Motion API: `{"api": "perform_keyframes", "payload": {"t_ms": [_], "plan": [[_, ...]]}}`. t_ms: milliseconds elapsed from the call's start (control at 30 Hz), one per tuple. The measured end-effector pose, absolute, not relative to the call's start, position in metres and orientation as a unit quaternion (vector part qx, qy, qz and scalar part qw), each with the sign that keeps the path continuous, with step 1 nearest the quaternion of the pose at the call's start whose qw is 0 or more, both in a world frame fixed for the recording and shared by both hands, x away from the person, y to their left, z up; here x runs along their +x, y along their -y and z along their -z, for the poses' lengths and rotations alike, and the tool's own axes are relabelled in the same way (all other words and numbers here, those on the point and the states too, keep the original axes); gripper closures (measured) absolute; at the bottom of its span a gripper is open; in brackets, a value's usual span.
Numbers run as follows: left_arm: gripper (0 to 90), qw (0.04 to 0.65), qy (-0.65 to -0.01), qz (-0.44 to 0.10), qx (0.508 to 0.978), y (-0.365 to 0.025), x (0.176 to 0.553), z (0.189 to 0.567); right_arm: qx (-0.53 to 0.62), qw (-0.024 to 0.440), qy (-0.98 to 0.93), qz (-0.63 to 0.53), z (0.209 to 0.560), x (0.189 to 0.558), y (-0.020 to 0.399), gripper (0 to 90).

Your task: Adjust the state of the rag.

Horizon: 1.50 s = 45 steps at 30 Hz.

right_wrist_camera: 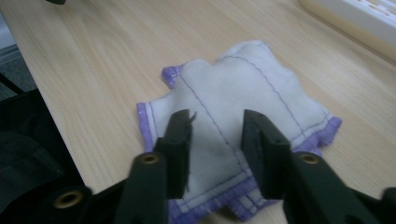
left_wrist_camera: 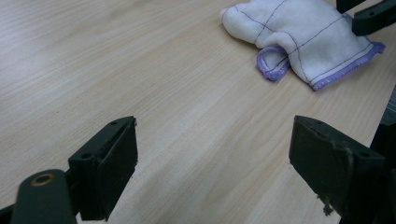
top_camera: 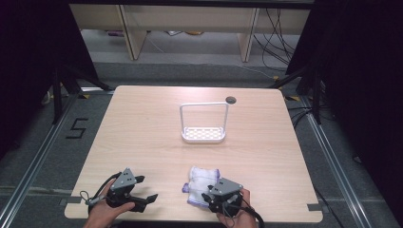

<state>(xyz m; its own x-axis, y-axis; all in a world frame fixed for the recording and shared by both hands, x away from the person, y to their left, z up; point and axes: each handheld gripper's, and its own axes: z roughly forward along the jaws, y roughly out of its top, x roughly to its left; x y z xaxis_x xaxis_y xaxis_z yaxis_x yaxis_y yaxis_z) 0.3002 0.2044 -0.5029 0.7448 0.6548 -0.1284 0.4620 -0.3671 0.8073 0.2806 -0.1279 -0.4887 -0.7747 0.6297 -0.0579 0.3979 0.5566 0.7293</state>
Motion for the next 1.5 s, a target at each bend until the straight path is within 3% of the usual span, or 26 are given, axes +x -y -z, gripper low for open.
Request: {"api": "perform_keyframes", "payload": {"t_ms": [67,267,533,867,1200,1367,1500], "plan": [[15.0,0.435,-0.335,-0.113,0.828,-0.206,0.301,0.502,0.284,0.170,-0.876,-0.351,0.490,0.281,0.123,64.3],[15.1,0.443,-0.340,-0.107,0.822,-0.206,0.300,0.502,0.274,0.175,-0.882,-0.341,0.489,0.281,0.124,86.8],[15.2,0.445,-0.341,-0.106,0.821,-0.205,0.300,0.502,0.259,0.177,-0.875,-0.368,0.474,0.283,0.129,89.4],[15.1,0.456,-0.347,-0.110,0.812,-0.205,0.299,0.501,0.263,0.165,-0.837,-0.450,0.415,0.285,0.141,89.8],[18.3,0.492,-0.311,-0.090,0.808,-0.186,0.291,0.490,0.267,0.188,-0.810,-0.487,0.374,0.299,0.149,89.9],[20.7,0.510,-0.272,-0.064,0.813,-0.164,0.284,0.483,0.273,0.190,-0.805,-0.492,0.374,0.303,0.151,89.9],[22.5,0.492,-0.244,-0.079,0.832,-0.143,0.290,0.488,0.275,0.188,-0.806,-0.489,0.381,0.306,0.153,89.8]]}}
